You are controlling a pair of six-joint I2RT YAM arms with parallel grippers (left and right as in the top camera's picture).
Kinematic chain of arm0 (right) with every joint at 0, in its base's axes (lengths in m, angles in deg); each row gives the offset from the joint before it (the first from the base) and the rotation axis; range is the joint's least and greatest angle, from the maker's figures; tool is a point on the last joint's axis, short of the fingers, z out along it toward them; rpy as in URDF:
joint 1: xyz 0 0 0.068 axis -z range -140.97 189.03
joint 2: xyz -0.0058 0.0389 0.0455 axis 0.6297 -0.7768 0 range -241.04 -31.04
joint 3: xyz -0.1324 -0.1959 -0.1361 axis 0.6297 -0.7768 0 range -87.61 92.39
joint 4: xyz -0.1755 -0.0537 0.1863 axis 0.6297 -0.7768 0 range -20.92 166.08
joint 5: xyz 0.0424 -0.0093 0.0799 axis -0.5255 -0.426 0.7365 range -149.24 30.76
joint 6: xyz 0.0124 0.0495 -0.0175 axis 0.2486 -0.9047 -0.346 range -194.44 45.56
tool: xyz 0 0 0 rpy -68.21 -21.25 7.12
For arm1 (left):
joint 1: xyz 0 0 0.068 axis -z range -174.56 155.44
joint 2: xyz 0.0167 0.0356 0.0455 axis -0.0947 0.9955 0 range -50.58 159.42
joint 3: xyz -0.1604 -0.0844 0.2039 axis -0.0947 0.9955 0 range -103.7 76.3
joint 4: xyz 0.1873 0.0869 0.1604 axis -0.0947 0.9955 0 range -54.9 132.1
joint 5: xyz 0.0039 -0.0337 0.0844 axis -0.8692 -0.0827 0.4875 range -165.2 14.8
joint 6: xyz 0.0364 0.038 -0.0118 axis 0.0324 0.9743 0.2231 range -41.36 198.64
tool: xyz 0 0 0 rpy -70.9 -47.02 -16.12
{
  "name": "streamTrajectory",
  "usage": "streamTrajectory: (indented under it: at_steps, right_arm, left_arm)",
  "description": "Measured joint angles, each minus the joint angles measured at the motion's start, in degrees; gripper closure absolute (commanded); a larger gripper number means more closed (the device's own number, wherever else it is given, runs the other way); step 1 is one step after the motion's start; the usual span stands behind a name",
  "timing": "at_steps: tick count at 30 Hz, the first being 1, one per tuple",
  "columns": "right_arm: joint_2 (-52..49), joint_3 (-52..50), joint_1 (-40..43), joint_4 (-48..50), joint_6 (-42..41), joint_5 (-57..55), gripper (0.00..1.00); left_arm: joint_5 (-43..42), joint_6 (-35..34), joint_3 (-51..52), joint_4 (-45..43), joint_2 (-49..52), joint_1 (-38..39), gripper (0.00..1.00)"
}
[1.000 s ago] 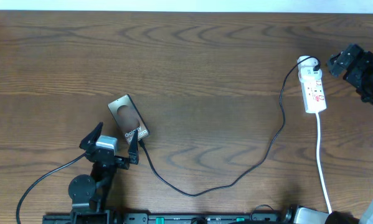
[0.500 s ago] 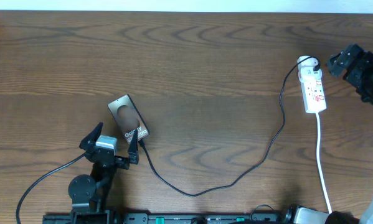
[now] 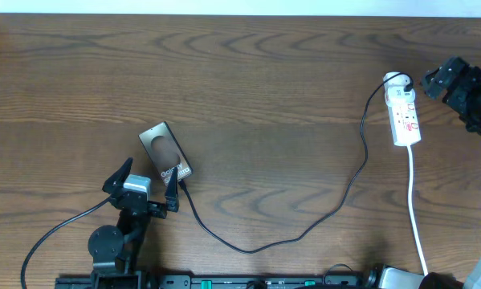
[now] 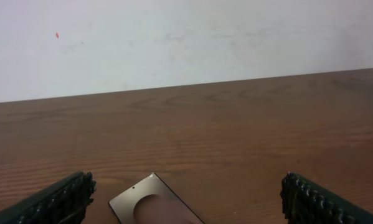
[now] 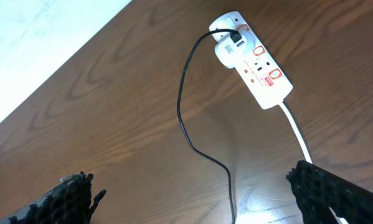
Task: Plug charger to phone and switch on socket
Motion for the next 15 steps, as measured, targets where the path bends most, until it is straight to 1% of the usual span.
streamTrajectory:
  at_steps: [4, 12, 14, 15]
  right_arm:
    - [0.00, 0.00, 0.00, 0.00, 0.09, -0.11, 0.01]
    - [0.00, 0.00, -0.02, 0.22, 2.89, -6.40, 0.01]
    - [0.07, -0.13, -0.42, 2.03, 2.89, -7.21, 0.01]
    - [0.31, -0.48, -1.38, 4.90, 2.86, -7.69, 0.01]
  left_arm:
    - [0.00, 0.02, 0.00, 0.00, 0.00, 0.00, 0.02]
    - [-0.02, 0.00, 0.00, 0.00, 0.00, 0.00, 0.02]
    - [0.00, 0.02, 0.00, 0.02, 0.00, 0.00, 0.02]
    - [0.00, 0.00, 0.00, 0.00, 0.00, 0.00, 0.02]
